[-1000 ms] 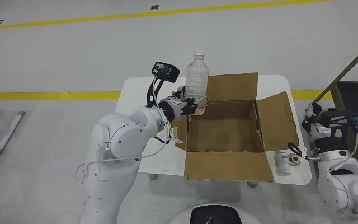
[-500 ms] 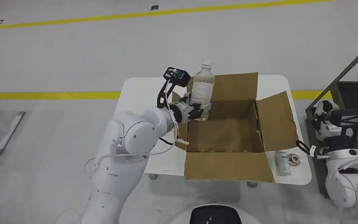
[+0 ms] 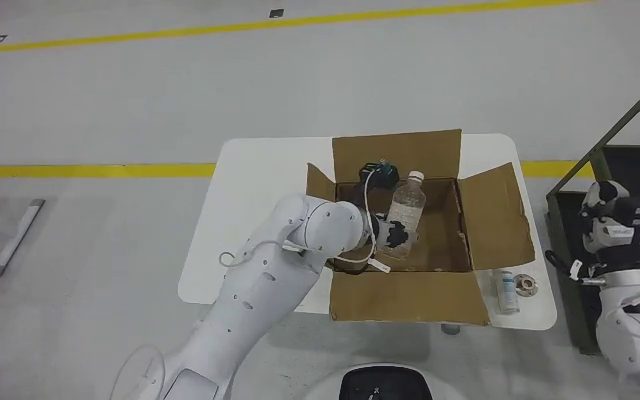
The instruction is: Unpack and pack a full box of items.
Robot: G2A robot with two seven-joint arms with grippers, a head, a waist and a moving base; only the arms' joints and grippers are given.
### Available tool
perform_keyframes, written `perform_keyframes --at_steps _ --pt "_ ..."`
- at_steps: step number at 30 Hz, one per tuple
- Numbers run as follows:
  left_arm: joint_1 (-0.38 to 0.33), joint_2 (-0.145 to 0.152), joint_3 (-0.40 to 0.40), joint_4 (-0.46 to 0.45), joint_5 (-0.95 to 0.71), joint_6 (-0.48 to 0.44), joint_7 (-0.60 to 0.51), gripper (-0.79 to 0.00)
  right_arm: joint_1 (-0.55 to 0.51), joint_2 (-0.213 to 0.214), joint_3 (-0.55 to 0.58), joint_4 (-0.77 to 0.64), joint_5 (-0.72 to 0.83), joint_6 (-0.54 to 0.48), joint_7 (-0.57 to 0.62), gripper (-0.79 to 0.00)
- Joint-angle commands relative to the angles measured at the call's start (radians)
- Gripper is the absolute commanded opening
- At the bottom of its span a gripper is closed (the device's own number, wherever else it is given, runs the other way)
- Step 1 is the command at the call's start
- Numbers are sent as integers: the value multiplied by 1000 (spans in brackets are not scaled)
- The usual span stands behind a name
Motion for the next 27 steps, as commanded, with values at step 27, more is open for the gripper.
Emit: perform_keyframes --at_steps 27 --pt "44 -12 23 89 19 280 -29 -785 -15 -4 -36 -18 36 -21 12 -785"
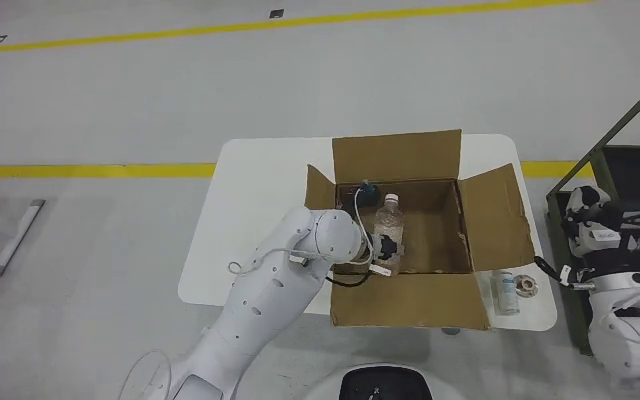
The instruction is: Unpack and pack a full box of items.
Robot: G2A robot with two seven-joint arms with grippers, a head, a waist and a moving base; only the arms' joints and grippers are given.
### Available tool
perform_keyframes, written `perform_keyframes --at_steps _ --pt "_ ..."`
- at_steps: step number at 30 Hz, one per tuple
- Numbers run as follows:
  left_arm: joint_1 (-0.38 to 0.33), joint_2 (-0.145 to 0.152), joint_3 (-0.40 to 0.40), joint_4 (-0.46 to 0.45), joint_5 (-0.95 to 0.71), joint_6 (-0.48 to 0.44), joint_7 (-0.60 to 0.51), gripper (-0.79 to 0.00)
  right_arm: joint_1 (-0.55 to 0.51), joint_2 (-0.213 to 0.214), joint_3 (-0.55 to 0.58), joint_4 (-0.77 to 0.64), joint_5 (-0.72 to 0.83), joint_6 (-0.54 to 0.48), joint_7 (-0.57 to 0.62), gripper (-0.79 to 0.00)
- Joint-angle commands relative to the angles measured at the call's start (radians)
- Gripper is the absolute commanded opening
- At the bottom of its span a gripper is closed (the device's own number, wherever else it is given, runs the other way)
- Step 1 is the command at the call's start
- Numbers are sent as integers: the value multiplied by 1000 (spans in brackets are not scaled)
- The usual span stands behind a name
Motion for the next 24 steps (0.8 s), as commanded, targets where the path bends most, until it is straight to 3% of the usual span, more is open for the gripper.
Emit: perform_keyframes --at_steps 1,11,24 --pt "-11 -7 11 33 -9 37 16 -785 -2 0 -5 -4 -2 1 0 -785" --pt "-123 -41 100 127 -21 54 33 -785 -4 -1 -21 -15 -17 6 -3 -785" --pt "-237 -79 228 358 -248 112 92 -785 15 -2 -35 -8 -23 10 9 -785"
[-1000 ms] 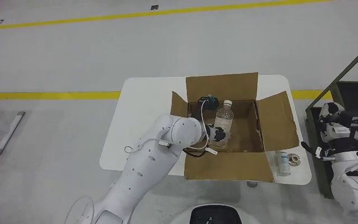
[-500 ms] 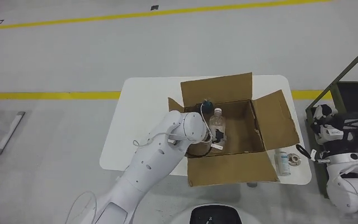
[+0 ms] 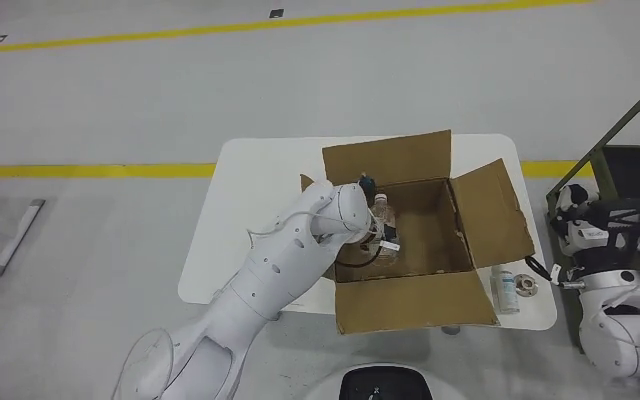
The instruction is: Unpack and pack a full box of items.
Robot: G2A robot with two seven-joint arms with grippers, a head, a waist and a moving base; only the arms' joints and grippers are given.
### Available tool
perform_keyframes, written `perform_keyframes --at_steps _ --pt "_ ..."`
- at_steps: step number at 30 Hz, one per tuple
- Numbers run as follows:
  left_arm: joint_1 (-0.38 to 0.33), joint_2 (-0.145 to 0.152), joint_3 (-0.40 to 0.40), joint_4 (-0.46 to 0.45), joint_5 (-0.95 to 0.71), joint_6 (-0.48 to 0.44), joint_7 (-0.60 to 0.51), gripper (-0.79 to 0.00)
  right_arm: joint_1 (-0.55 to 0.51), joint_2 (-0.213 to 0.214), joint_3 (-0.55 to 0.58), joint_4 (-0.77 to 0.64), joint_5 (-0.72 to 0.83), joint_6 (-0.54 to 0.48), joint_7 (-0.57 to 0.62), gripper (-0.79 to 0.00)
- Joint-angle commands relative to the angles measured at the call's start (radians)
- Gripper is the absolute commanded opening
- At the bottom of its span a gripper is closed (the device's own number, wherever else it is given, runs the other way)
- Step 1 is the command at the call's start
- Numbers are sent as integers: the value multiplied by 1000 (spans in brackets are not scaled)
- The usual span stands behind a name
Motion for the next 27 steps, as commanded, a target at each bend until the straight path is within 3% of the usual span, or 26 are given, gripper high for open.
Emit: perform_keyframes --at_steps 1,7,17,18,20,21,22,27 --pt "-21 -5 31 33 -34 18 18 -785 1 0 -1 1 -3 -1 0 -785" --pt "-84 -12 122 89 -79 48 48 -785 4 0 -2 7 -6 1 1 -785" --pt "-113 -8 183 125 -227 84 84 -785 11 1 10 19 -8 -2 2 -785" --pt "-117 -8 191 126 -235 85 85 -693 11 1 11 20 -7 -2 2 -785" --pt "-124 -7 213 133 -244 82 82 -422 11 2 13 20 -8 -3 3 -785" --pt "-128 -8 226 137 -250 77 77 -126 11 2 14 19 -8 -4 3 -785" --pt "-133 -8 235 141 -258 76 76 0 10 2 16 18 -7 -5 4 -785" --pt "-149 -10 263 149 -298 84 84 0 13 2 20 20 -4 -9 7 -785"
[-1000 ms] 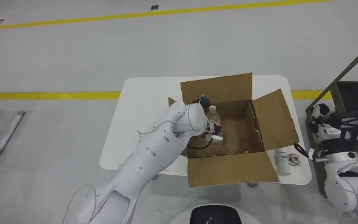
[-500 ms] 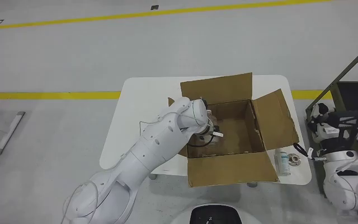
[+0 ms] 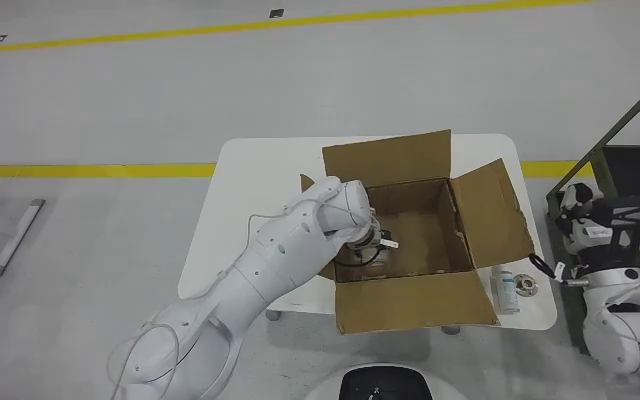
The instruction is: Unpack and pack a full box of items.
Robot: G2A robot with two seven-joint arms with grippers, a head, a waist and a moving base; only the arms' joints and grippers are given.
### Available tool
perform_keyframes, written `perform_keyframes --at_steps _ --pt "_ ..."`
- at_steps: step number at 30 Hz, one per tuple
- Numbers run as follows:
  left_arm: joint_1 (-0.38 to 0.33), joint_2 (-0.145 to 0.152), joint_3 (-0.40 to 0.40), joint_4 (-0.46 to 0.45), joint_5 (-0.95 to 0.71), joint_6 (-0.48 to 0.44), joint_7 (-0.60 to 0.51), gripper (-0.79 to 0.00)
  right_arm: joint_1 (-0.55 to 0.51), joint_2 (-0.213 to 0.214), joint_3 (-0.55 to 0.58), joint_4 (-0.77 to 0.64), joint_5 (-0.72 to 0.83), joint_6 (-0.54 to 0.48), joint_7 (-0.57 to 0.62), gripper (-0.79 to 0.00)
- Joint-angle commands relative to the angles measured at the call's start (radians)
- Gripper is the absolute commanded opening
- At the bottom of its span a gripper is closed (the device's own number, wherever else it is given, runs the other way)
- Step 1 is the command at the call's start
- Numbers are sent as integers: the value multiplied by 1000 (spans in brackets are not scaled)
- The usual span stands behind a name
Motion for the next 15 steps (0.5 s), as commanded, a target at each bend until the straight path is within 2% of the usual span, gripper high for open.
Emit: perform_keyframes --at_steps 1,6,9,15 --pt "-7 0 10 -1 -13 3 3 0 1 0 1 1 3 -1 0 -785" --pt "-25 4 16 -10 -37 -6 -6 0 4 0 4 4 16 -3 5 -785" --pt "-39 11 22 -49 -2 -22 -22 0 13 0 15 7 52 -1 24 -785" --pt "-57 38 28 -206 137 -124 -3 0 41 3 66 4 156 -2 88 -785"
